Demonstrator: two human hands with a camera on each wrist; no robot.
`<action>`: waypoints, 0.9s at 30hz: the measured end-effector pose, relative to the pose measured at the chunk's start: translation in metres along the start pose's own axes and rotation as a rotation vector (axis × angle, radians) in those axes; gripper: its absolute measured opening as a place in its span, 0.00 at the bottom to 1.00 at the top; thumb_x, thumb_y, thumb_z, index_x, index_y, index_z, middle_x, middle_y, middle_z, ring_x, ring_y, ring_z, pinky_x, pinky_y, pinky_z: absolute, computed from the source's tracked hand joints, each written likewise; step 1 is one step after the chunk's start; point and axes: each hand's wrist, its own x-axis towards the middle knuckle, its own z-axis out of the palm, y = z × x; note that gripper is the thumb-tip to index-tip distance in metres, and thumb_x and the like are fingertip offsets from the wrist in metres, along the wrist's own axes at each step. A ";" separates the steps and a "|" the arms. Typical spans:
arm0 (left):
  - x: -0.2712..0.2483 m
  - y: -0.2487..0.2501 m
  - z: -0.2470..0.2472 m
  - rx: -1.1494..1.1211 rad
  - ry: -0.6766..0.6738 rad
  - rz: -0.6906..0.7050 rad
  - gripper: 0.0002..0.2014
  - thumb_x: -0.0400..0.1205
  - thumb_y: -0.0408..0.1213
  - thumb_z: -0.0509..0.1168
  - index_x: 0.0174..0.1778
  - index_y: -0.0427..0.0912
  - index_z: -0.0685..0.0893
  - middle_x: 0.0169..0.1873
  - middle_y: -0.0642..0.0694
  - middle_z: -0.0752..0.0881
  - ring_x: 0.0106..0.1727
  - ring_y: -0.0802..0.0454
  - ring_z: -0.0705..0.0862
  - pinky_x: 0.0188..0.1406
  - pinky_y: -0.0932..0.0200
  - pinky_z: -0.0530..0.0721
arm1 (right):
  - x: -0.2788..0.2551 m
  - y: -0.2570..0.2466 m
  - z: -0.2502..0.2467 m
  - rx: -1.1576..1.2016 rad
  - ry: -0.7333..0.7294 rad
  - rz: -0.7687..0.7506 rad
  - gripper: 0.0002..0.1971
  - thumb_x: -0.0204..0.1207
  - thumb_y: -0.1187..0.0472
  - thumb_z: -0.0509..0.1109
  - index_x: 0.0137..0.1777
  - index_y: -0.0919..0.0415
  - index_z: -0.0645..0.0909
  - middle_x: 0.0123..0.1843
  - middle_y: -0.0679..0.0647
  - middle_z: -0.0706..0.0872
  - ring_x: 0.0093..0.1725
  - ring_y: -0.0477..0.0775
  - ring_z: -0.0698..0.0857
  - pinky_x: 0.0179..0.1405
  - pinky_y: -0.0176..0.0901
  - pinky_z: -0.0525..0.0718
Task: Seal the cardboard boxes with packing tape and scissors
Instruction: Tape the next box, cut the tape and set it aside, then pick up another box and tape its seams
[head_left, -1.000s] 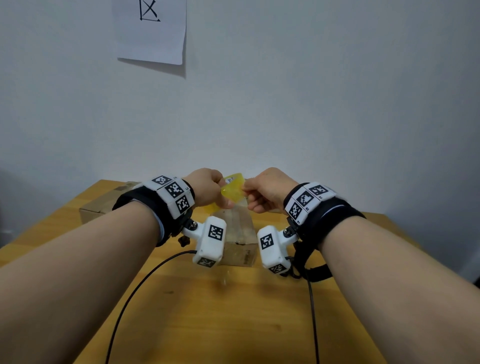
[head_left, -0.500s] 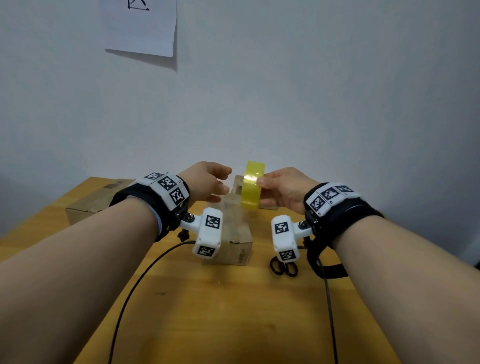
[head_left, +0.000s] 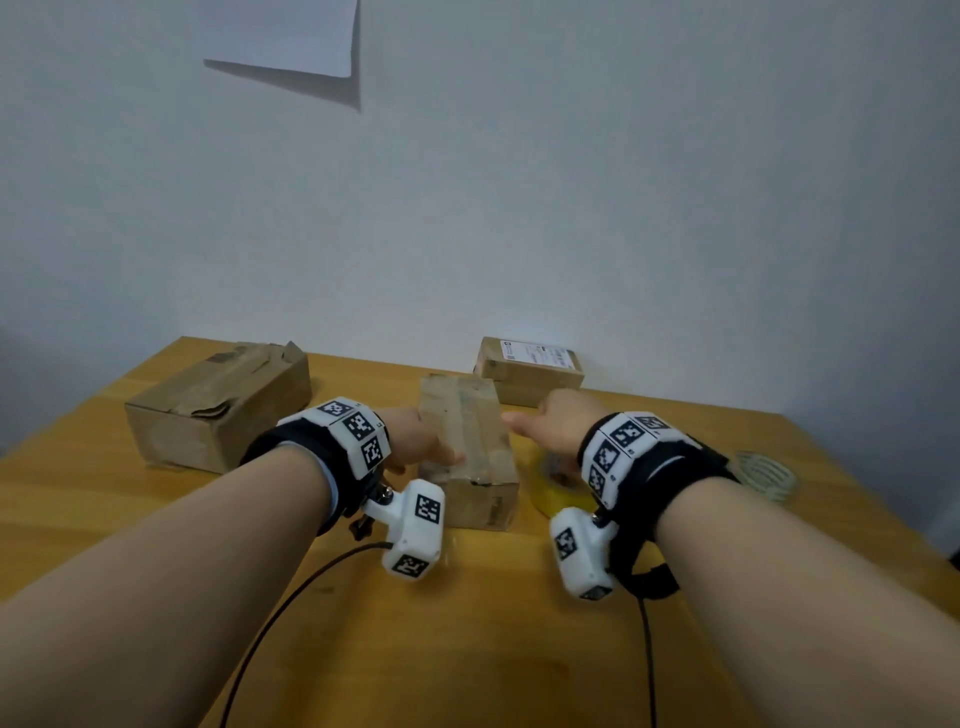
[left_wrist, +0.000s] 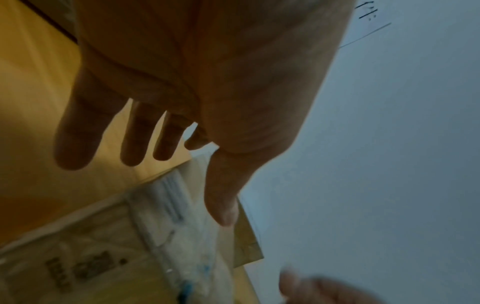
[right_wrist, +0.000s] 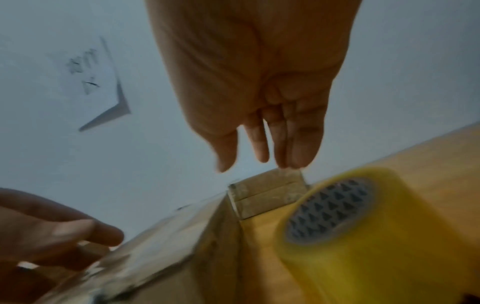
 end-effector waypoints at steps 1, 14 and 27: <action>0.003 -0.002 0.003 -0.006 -0.025 -0.010 0.19 0.82 0.46 0.68 0.64 0.41 0.77 0.58 0.42 0.84 0.60 0.42 0.83 0.50 0.50 0.85 | -0.002 -0.011 0.007 0.066 -0.115 -0.006 0.30 0.74 0.30 0.67 0.48 0.62 0.79 0.45 0.56 0.87 0.42 0.59 0.88 0.43 0.49 0.89; 0.034 -0.040 0.000 -0.285 -0.083 -0.136 0.25 0.82 0.55 0.64 0.67 0.40 0.78 0.56 0.39 0.87 0.55 0.40 0.87 0.42 0.51 0.83 | 0.022 -0.033 0.047 0.532 -0.271 0.021 0.24 0.85 0.60 0.65 0.78 0.43 0.63 0.64 0.63 0.81 0.46 0.68 0.92 0.50 0.61 0.91; 0.063 -0.052 -0.044 -0.007 0.592 -0.032 0.20 0.78 0.42 0.67 0.64 0.38 0.76 0.64 0.36 0.76 0.60 0.37 0.79 0.58 0.48 0.79 | 0.036 -0.049 0.051 -0.130 -0.201 -0.221 0.46 0.78 0.73 0.66 0.85 0.39 0.47 0.66 0.60 0.82 0.51 0.59 0.86 0.37 0.44 0.84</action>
